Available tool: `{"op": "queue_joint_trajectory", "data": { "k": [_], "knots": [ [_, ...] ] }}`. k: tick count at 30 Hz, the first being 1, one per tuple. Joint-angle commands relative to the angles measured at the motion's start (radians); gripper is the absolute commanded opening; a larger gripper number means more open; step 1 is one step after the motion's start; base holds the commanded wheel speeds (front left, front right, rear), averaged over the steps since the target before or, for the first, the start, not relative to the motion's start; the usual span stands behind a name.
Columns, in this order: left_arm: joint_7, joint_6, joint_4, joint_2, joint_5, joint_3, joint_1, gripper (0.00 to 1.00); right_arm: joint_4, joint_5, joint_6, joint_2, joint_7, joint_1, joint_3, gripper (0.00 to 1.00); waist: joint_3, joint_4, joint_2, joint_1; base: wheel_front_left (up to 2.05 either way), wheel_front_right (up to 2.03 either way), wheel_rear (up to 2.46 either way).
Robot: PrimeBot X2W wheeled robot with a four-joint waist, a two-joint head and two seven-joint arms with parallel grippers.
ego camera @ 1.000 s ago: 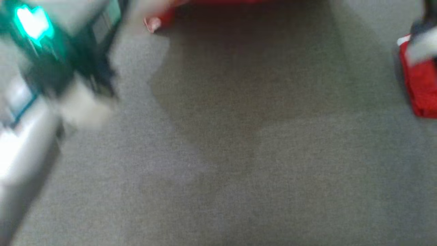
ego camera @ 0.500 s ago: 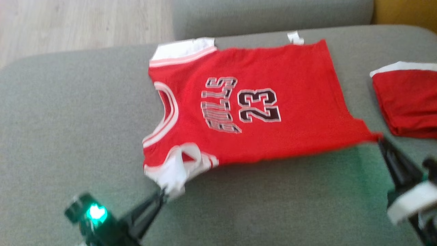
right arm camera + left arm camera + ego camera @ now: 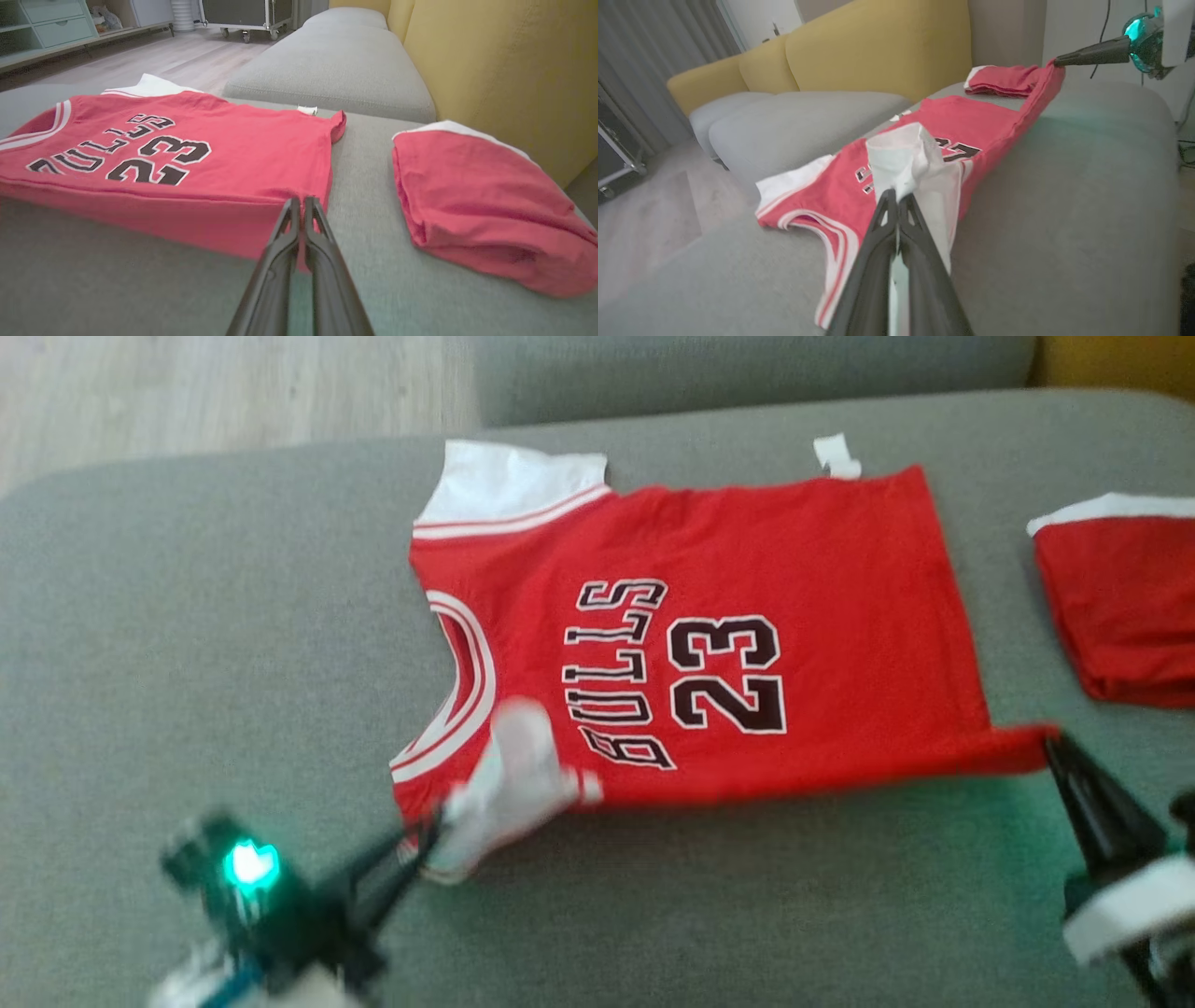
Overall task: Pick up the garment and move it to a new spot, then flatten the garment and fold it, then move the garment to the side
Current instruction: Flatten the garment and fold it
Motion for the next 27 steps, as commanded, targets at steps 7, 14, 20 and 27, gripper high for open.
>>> {"op": "queue_joint_trajectory", "data": {
  "k": [7,14,20,27],
  "knots": [
    [-0.005,-0.013,0.074,0.008,0.053,0.043,-0.349,0.0,-0.002,-0.041,-0.001,-0.001,0.048,-0.211,0.0,0.0,0.123,-0.002,-0.0001,-0.0001,0.0,0.0,0.0],
    [-0.005,-0.014,0.204,0.04,0.034,-0.107,-0.652,0.0,0.099,-0.051,-0.001,0.027,0.069,-0.413,0.066,0.0,0.23,-0.019,-0.0001,-0.0001,0.0,0.0,0.0],
    [-0.005,-0.014,0.345,0.024,-0.033,-0.185,-0.78,0.23,0.2,-0.039,-0.001,0.054,0.049,-0.525,0.115,0.04,0.275,-0.027,-0.0001,-0.0001,0.0,0.0,0.0],
    [-0.005,0.018,0.39,-0.024,-0.083,-0.108,-0.724,1.0,0.298,-0.043,-0.001,0.094,-0.013,-0.57,0.125,1.0,0.256,-0.028,-0.0001,-0.0001,0.0,0.0,0.0]
  ]
}}
